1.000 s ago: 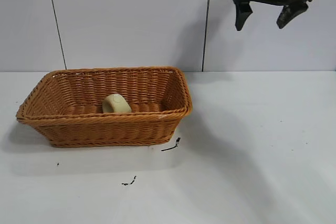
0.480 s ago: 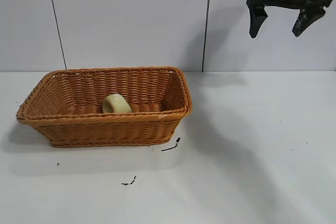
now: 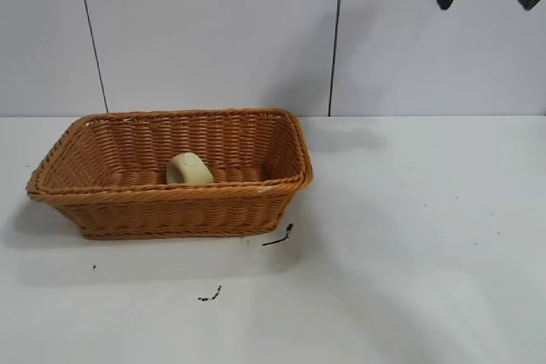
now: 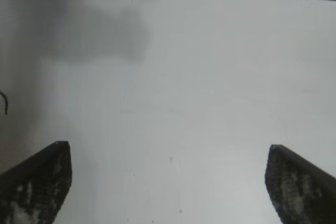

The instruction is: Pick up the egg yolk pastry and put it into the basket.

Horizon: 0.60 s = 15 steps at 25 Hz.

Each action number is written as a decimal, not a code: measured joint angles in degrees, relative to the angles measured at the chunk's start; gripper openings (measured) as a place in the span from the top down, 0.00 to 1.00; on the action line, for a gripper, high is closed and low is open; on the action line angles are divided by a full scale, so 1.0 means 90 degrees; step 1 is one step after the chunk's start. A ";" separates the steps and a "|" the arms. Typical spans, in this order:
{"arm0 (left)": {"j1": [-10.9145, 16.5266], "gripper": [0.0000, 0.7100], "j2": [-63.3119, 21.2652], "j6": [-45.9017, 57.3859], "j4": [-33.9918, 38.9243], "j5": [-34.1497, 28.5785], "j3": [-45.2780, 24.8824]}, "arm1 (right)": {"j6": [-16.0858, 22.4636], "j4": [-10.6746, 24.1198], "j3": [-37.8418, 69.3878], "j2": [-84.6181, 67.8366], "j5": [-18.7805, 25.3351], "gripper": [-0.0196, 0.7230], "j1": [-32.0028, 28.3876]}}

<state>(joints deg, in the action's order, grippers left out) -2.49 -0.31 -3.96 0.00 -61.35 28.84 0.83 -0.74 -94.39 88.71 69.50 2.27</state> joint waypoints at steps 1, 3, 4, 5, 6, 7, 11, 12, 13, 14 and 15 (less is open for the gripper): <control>0.0000 0.02 0.0000 0.0000 0.0000 0.0000 0.0000 | 0.0000 0.0000 0.0318 -0.0429 0.0000 0.04 0.0000; 0.0000 0.02 0.0000 0.0000 0.0000 0.0000 0.0000 | 0.0000 0.0000 0.0931 -0.1206 0.0006 0.04 0.0000; 0.0000 0.02 0.0000 0.0000 0.0000 0.0000 0.0000 | 0.0000 0.0000 0.1184 -0.1612 0.0006 0.04 0.0000; 0.0000 0.02 0.0000 0.0000 0.0000 0.0000 0.0000 | 0.0000 0.0000 0.1488 -0.1944 0.0006 0.04 0.0000; 0.0000 0.02 0.0000 0.0000 0.0000 0.0000 0.0000 | 0.0000 0.0000 0.1798 -0.2319 0.0006 0.04 0.0000; 0.0000 0.02 0.0000 0.0000 0.0000 0.0000 0.0000 | 0.0000 0.0000 0.2119 -0.2692 0.0006 0.04 0.0000; 0.0000 0.02 0.0000 0.0000 0.0000 0.0000 0.0000 | -0.0045 0.0000 0.3327 -0.4182 0.0012 0.04 0.0000; 0.0000 0.02 0.0000 0.0000 0.0000 0.0000 0.0000 | -0.0050 0.0000 0.3659 -0.4509 0.0012 0.04 0.0000; 0.0000 0.02 0.0000 0.0000 0.0000 0.0000 0.0000 | -0.0050 -0.0005 0.3985 -0.4899 0.0012 0.04 0.0000; 0.0000 0.02 0.0000 0.0000 0.0000 0.0000 0.0000 | -0.0050 -0.0005 0.4308 -0.5291 0.0017 0.04 0.0000; 0.0000 0.02 0.0000 0.0000 0.0000 0.0000 0.0000 | -0.0050 -0.0005 0.4571 -0.5686 0.0017 0.04 0.0000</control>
<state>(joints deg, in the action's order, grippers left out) -2.49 -0.31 -3.96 0.00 -61.35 28.84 0.38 -0.79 -53.25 37.53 69.65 2.27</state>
